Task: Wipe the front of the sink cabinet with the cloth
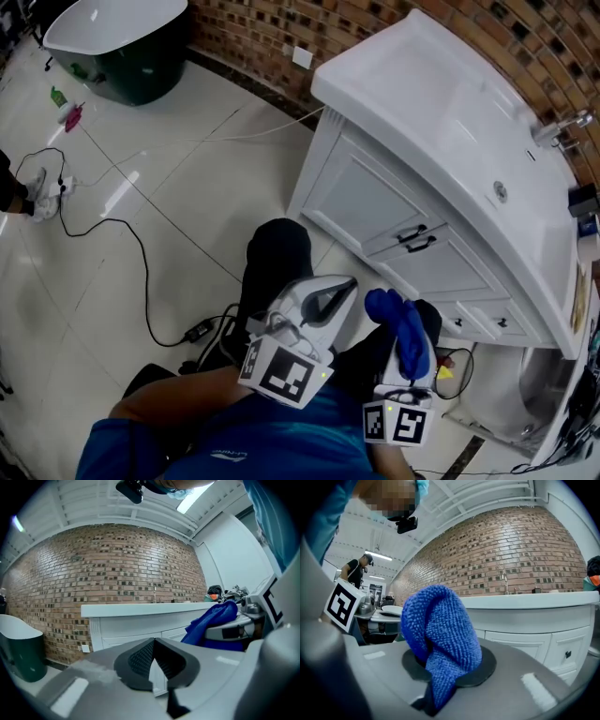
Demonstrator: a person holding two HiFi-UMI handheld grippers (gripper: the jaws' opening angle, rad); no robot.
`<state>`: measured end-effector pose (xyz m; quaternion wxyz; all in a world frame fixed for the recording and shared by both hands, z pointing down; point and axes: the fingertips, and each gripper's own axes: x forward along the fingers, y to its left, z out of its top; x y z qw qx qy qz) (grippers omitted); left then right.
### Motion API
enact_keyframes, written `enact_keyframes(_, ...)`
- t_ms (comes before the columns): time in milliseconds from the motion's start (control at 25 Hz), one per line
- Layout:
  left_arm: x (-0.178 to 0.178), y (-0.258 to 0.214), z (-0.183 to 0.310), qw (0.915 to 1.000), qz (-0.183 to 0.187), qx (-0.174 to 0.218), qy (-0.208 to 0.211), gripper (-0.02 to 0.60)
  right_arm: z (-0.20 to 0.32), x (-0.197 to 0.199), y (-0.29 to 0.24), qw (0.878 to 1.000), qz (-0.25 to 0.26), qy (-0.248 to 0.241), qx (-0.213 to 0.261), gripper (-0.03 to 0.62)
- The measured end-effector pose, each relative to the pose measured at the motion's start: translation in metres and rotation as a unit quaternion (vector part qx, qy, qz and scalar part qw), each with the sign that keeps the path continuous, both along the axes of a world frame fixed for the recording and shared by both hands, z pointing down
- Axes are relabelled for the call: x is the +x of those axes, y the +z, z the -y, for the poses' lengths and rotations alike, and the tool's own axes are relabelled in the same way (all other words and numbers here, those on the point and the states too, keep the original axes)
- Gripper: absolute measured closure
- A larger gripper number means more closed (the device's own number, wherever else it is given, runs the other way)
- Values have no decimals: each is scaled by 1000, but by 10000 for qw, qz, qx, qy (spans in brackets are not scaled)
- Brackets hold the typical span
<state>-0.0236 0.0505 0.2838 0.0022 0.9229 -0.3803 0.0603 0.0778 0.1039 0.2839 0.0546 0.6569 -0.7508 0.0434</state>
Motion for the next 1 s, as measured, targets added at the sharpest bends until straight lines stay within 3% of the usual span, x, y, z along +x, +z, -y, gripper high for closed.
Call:
enact_keyframes(200,-16,-11,55,9989,-68,164,-429,578,58,-5,-10,9994,-183,-265,110,530)
enact_keyframes(400,-37,2,90,9975,76,59,-701,581,109,-24,-15,9977,-294,-598,134,530)
enact_keyframes(520,-46,3,112,9959,196,1,-886,583,148,-52,-16,9934,-507,-1011,187,530)
enact_keyframes(680,-75,-16,136,9903,61,341,-1346,583,203,-100,-24,9888,-473,-1347,426,530)
enact_keyframes(840,-115,-10,148,9849,164,288,-1696,583,248,-142,-27,9867,-362,-1486,554,530)
enact_keyframes(1000,-148,-11,156,9789,1,234,-2032,583,284,-174,-9,9884,-278,-1442,386,530)
